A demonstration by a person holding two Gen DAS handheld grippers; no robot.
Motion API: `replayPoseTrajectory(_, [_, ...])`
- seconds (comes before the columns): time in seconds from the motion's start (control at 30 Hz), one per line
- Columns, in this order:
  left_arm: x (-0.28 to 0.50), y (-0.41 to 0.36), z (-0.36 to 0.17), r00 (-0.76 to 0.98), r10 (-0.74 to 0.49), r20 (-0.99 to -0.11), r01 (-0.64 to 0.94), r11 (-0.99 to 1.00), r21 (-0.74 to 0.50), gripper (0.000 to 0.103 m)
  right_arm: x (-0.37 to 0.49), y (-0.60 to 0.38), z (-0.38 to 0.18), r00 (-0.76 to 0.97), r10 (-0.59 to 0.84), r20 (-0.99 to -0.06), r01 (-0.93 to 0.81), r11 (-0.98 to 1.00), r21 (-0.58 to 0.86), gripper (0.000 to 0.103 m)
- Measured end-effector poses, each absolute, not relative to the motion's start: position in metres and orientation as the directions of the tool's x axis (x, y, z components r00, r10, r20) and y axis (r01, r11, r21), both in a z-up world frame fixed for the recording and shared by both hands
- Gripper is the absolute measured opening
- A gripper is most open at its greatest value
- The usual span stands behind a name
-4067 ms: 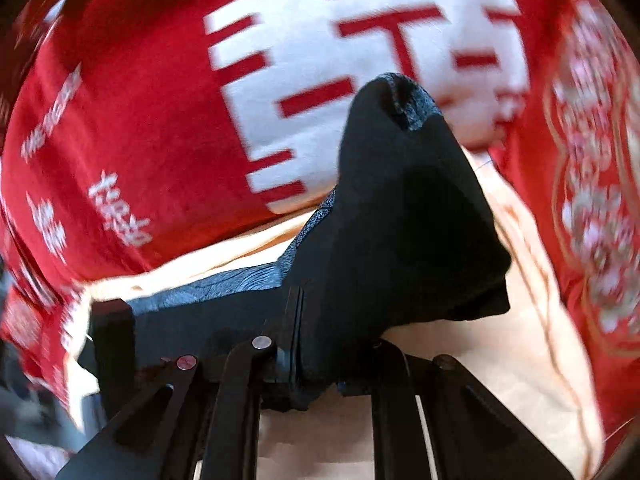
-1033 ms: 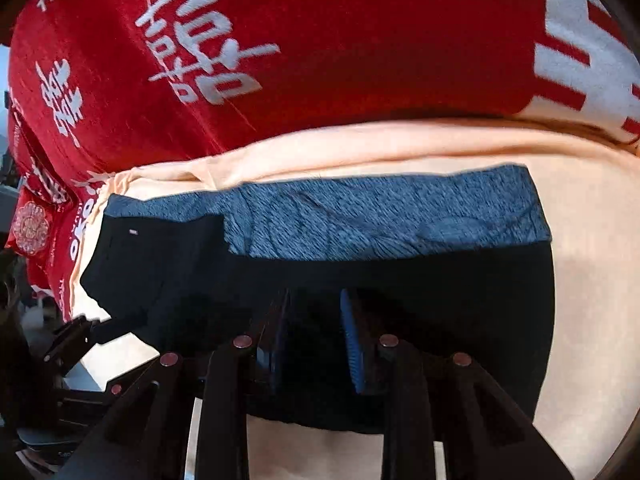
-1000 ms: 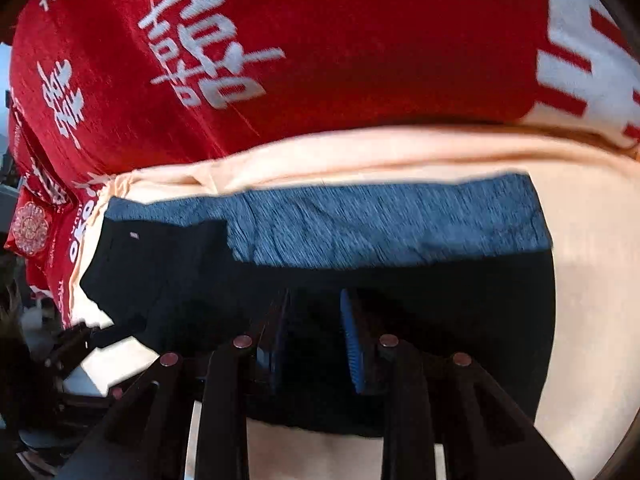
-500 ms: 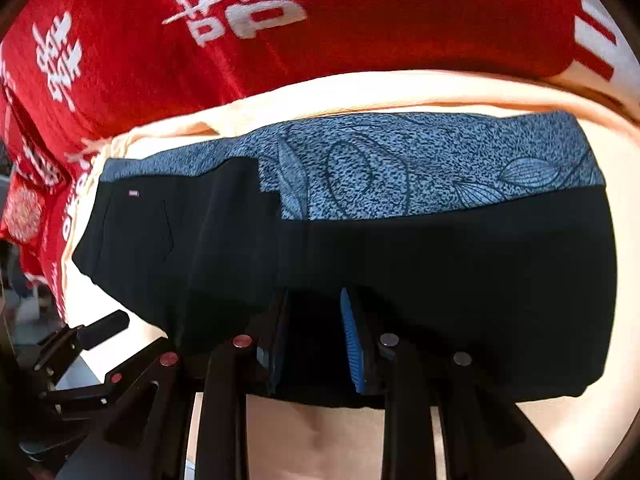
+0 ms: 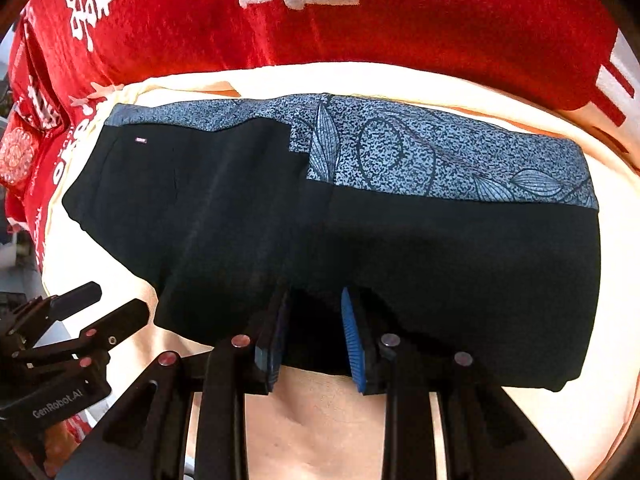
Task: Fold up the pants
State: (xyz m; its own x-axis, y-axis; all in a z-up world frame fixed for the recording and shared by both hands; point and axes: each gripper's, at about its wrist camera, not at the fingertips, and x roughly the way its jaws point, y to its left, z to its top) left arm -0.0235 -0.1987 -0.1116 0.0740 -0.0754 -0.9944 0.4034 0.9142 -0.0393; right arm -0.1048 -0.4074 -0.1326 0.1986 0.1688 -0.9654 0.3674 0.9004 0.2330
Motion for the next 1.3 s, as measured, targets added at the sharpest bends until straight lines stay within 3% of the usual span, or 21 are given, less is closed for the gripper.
replayPoseTrajectory(0.37, [-0.005, -0.157, -0.116, 0.060, -0.090, -0.994, 0.354, 0.933, -0.063, 0.076, -0.091, -0.386, -0.131, 0.139, 0.093, -0.986, 0.386, 0.912, 0.140, 0.030])
replayPoseTrajectory(0.47, [0.003, -0.144, -0.119, 0.052, -0.097, -0.994, 0.338, 0.938, -0.074, 0.076, -0.083, -0.373, -0.133, 0.121, 0.094, -0.988, 0.384, 0.914, 0.133, 0.040])
replayPoseTrajectory(0.8, [0.037, -0.111, -0.126, 0.062, -0.113, -0.992, 0.289, 0.953, -0.090, 0.076, -0.062, -0.343, -0.134, 0.052, 0.016, -0.999, 0.364, 0.931, 0.034, 0.048])
replayPoseTrajectory(1.03, [0.055, -0.085, -0.129, 0.061, -0.107, -0.992, 0.247, 0.965, -0.089, 0.076, -0.050, -0.337, -0.128, 0.041, 0.027, -0.999, 0.374, 0.926, 0.041, 0.048])
replayPoseTrajectory(1.3, [0.060, -0.088, -0.132, 0.052, -0.116, -0.992, 0.231, 0.968, -0.101, 0.076, -0.028, -0.301, -0.122, 0.076, -0.019, -0.997, 0.258, 0.966, 0.002, 0.048])
